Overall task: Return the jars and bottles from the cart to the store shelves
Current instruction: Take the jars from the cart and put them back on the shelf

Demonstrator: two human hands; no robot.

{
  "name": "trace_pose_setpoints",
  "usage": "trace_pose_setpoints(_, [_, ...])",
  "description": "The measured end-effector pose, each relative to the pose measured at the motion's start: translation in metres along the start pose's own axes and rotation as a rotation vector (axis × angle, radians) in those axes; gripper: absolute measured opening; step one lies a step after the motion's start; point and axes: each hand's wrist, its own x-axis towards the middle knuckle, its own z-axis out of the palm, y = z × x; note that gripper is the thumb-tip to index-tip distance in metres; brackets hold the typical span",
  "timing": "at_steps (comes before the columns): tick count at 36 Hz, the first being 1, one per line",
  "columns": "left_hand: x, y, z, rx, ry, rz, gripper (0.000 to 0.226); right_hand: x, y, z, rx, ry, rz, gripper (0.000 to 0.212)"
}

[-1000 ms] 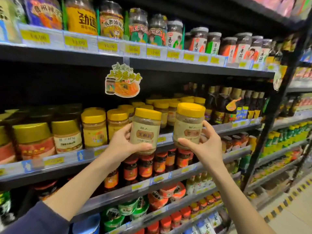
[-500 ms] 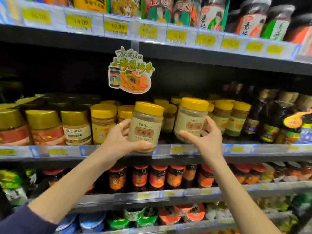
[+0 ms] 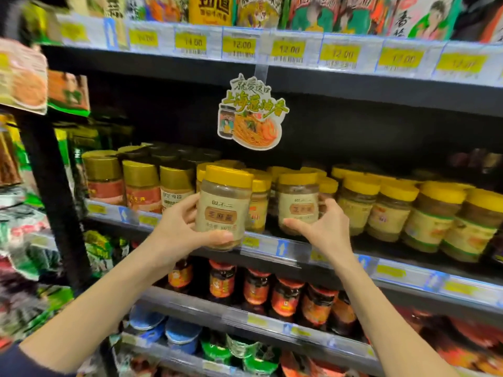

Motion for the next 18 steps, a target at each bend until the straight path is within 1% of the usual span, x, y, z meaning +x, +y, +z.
trace_pose_setpoints(3, [-0.0024,0.0019,0.0017,0.015,0.007,0.007,0.078,0.0026,-0.0051,0.0005,-0.025,-0.058,0.033,0.075])
trace_pose_setpoints(8, [-0.0040,0.0030,0.0038,0.007,0.012,0.013,0.074,0.0024,-0.0063,0.0046,-0.145,-0.131,0.074,0.071])
trace_pose_setpoints(13, [-0.0032,0.0027,0.0043,0.000,-0.007,0.007,0.076,0.0005,-0.0081,0.0067,-0.219,-0.186,0.079,0.076])
trace_pose_setpoints(18, [-0.0043,0.0017,0.0040,-0.001,-0.007,-0.003,0.081,-0.0025,-0.0117,0.0079,-0.246,-0.212,0.044,0.079])
